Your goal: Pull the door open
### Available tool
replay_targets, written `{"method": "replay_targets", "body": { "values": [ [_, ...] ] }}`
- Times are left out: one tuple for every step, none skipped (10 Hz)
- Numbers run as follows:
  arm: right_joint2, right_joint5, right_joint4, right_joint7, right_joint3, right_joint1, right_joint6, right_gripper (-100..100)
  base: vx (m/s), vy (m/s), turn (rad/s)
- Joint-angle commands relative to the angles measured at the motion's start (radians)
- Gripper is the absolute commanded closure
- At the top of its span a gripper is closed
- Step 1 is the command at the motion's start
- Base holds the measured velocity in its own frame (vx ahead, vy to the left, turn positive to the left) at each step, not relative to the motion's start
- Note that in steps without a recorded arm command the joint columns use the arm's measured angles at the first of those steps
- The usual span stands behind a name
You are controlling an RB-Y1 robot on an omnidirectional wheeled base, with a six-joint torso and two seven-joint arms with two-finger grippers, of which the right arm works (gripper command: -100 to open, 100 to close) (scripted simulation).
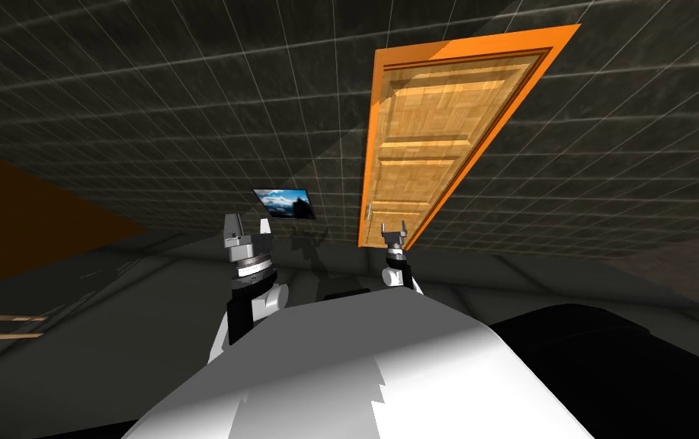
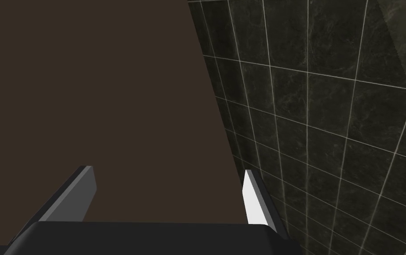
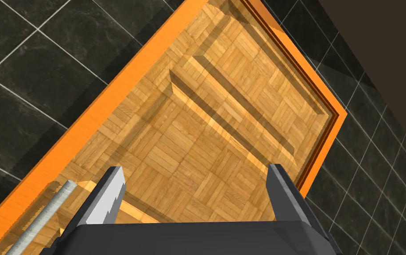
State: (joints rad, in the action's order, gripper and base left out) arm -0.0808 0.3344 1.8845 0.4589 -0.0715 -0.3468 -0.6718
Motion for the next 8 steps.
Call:
{"method": "replay_targets", "body": {
  "values": [
    [-0.01, 0.031, -0.043, 0.032, -0.004, 0.009, -0.013, -100, 0.089, -0.016, 0.091],
    [-0.015, 0.05, -0.069, 0.049, -0.008, 0.015, -0.019, -100, 0.083, -0.024, 0.083],
    [-0.02, 0.068, -0.095, 0.065, -0.012, 0.021, -0.026, -100, 0.092, -0.037, 0.106],
    [-0.024, 0.086, -0.122, 0.082, -0.015, 0.028, -0.033, -100, 0.088, -0.029, 0.085],
    [-0.028, 0.105, -0.149, 0.099, -0.019, 0.034, -0.04, -100, 0.089, -0.035, 0.095],
    [-0.033, 0.124, -0.175, 0.117, -0.023, 0.041, -0.047, -100, 0.098, -0.039, 0.095],
    [-0.037, 0.143, -0.202, 0.134, -0.027, 0.047, -0.054, -100, 0.1, -0.04, 0.095],
    [-0.041, 0.162, -0.229, 0.151, -0.03, 0.054, -0.06, -100, 0.095, -0.04, 0.091]
  ]
}}
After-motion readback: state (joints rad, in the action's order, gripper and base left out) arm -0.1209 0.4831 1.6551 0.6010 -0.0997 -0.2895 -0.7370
